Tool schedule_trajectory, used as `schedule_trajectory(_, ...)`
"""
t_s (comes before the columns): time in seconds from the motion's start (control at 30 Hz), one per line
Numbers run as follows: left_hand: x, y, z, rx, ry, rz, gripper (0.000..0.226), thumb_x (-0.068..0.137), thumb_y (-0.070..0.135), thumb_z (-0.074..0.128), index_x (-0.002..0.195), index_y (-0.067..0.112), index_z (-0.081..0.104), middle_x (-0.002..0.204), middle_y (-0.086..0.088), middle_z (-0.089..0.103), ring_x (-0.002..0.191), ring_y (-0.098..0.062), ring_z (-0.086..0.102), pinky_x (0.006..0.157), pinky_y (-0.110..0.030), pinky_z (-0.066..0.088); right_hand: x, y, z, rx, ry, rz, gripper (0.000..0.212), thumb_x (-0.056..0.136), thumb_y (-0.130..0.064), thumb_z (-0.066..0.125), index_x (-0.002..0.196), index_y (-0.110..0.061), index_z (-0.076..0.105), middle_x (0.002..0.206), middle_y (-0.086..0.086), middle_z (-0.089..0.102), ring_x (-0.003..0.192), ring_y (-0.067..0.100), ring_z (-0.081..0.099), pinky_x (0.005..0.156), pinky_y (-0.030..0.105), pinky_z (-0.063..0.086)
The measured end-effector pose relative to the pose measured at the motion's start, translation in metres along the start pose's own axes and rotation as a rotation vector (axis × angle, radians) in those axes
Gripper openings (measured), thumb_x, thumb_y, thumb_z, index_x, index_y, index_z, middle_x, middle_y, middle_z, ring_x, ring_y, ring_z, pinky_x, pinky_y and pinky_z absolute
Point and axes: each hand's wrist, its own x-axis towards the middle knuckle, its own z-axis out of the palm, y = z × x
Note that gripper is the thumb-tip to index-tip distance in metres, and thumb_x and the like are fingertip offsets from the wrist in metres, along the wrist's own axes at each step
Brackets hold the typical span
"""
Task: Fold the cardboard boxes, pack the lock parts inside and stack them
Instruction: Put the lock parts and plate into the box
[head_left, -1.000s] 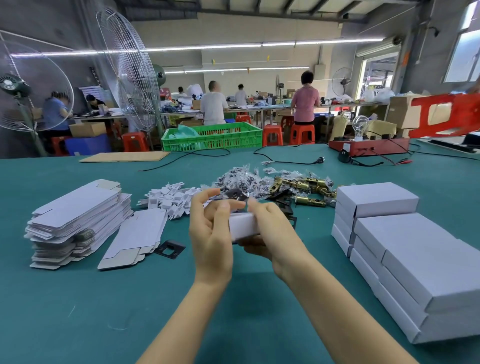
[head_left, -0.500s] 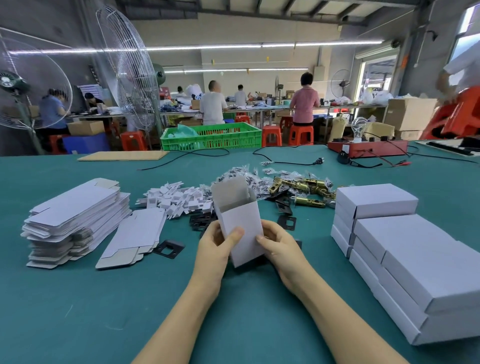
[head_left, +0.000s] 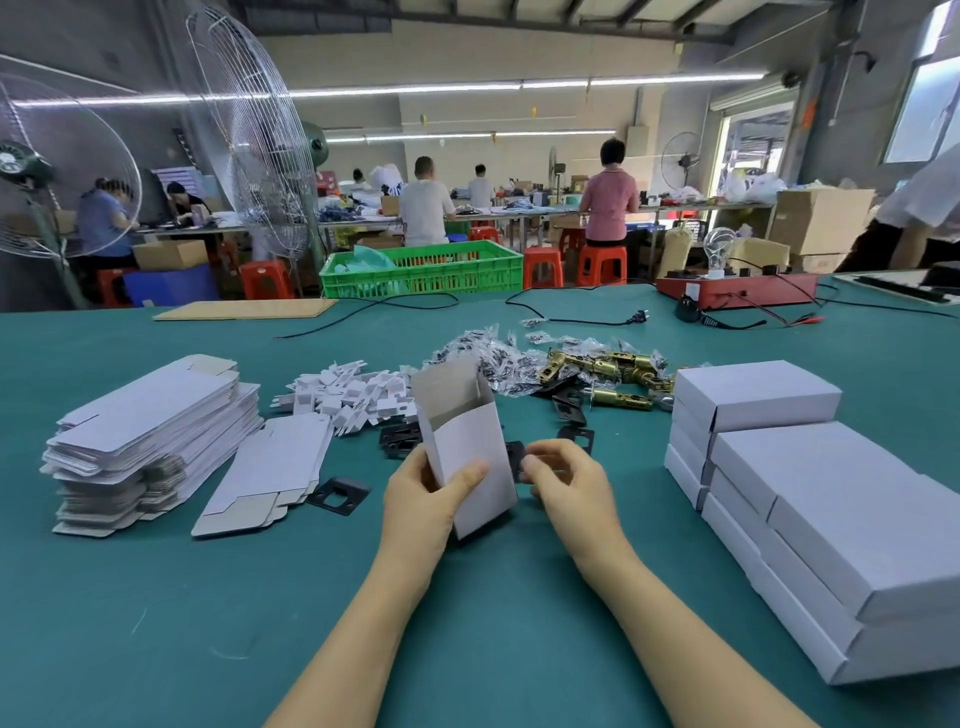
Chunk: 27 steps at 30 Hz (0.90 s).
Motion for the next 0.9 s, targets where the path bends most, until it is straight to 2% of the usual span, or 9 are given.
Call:
schedule_trajectory(0.07,0.001,-0.001,-0.001,-0.006,0.041,-0.009,0.024,0.081,0.014,0.078,0.098,0.026,0.067,0.088,0.018,0.075,0.079,-0.001,0.069,0.061,-0.011,0.05,0.004,0.001,-0.006,0.054,0.148,0.063,0.016,0.093,-0.008,0.056,0.085,-0.02,0.063,0.082,0.003,0.067,0.08,0.019,0.065,0.078,0.035,0.053)
schedule_trajectory(0.2,0.004,-0.003,-0.002,0.005,0.072,-0.032,0.023,0.081,0.018,0.078,0.097,0.029,0.066,0.087,0.02,0.073,0.079,-0.001,0.069,0.061,-0.012,0.05,0.015,0.001,-0.022,0.149,0.336,0.201,0.02,0.094,-0.001,0.046,0.085,-0.014,0.059,0.08,0.007,0.062,0.062,0.011,0.06,0.061,0.025,0.051)
schedule_trajectory(0.37,0.008,-0.006,0.002,0.034,0.103,-0.046,0.021,0.081,0.021,0.079,0.093,0.031,0.065,0.089,0.014,0.073,0.086,-0.008,0.069,0.072,-0.025,0.052,0.028,0.001,-0.041,0.017,0.399,0.248,0.018,0.092,0.0,0.046,0.102,-0.008,0.059,0.09,0.006,0.061,0.076,0.015,0.059,0.067,0.028,0.05)
schedule_trajectory(0.47,0.009,-0.007,0.002,0.035,0.113,-0.048,0.021,0.082,0.021,0.078,0.092,0.031,0.063,0.093,0.011,0.072,0.09,-0.014,0.068,0.078,-0.032,0.055,0.034,0.003,-0.051,-0.238,0.314,0.265,0.016,0.091,-0.005,0.051,0.104,-0.014,0.057,0.105,0.008,0.061,0.091,0.022,0.058,0.072,0.033,0.046)
schedule_trajectory(0.53,0.009,-0.006,0.002,0.039,0.113,-0.044,0.02,0.082,0.021,0.078,0.091,0.032,0.063,0.094,0.01,0.072,0.091,-0.014,0.068,0.079,-0.033,0.055,0.035,0.005,-0.051,-0.357,0.23,0.283,0.018,0.09,-0.01,0.056,0.108,-0.014,0.055,0.109,0.009,0.06,0.091,0.024,0.057,0.073,0.034,0.046)
schedule_trajectory(0.6,0.009,-0.006,0.003,0.054,0.112,-0.034,0.02,0.082,0.022,0.078,0.09,0.032,0.063,0.092,0.012,0.071,0.09,-0.014,0.067,0.078,-0.033,0.055,0.034,0.007,-0.046,-0.633,0.109,0.256,0.025,0.088,-0.02,0.062,0.111,-0.014,0.057,0.11,0.009,0.059,0.093,0.025,0.057,0.073,0.031,0.042)
schedule_trajectory(0.67,0.009,-0.004,0.003,0.067,0.111,-0.033,0.019,0.082,0.022,0.077,0.087,0.033,0.062,0.089,0.012,0.07,0.089,-0.016,0.067,0.078,-0.036,0.056,0.034,0.006,-0.038,-0.885,0.008,0.18,0.017,0.087,-0.019,0.062,0.103,-0.014,0.064,0.109,0.009,0.061,0.098,0.026,0.056,0.071,0.028,0.039)
schedule_trajectory(0.77,0.008,-0.002,0.003,0.073,0.107,-0.038,0.019,0.082,0.023,0.077,0.085,0.034,0.061,0.088,0.012,0.07,0.09,-0.017,0.066,0.081,-0.04,0.056,0.042,-0.001,-0.026,-0.956,-0.104,0.146,0.011,0.087,-0.008,0.058,0.09,-0.014,0.067,0.099,0.007,0.065,0.099,0.026,0.059,0.071,0.026,0.043)
schedule_trajectory(0.9,0.007,-0.001,0.002,0.072,0.113,-0.041,0.019,0.082,0.024,0.077,0.084,0.033,0.06,0.088,0.012,0.069,0.09,-0.018,0.066,0.082,-0.041,0.056,0.059,-0.01,-0.02,-1.001,-0.236,0.156,0.008,0.087,-0.01,0.061,0.082,-0.015,0.063,0.098,0.008,0.068,0.093,0.024,0.06,0.073,0.029,0.048)
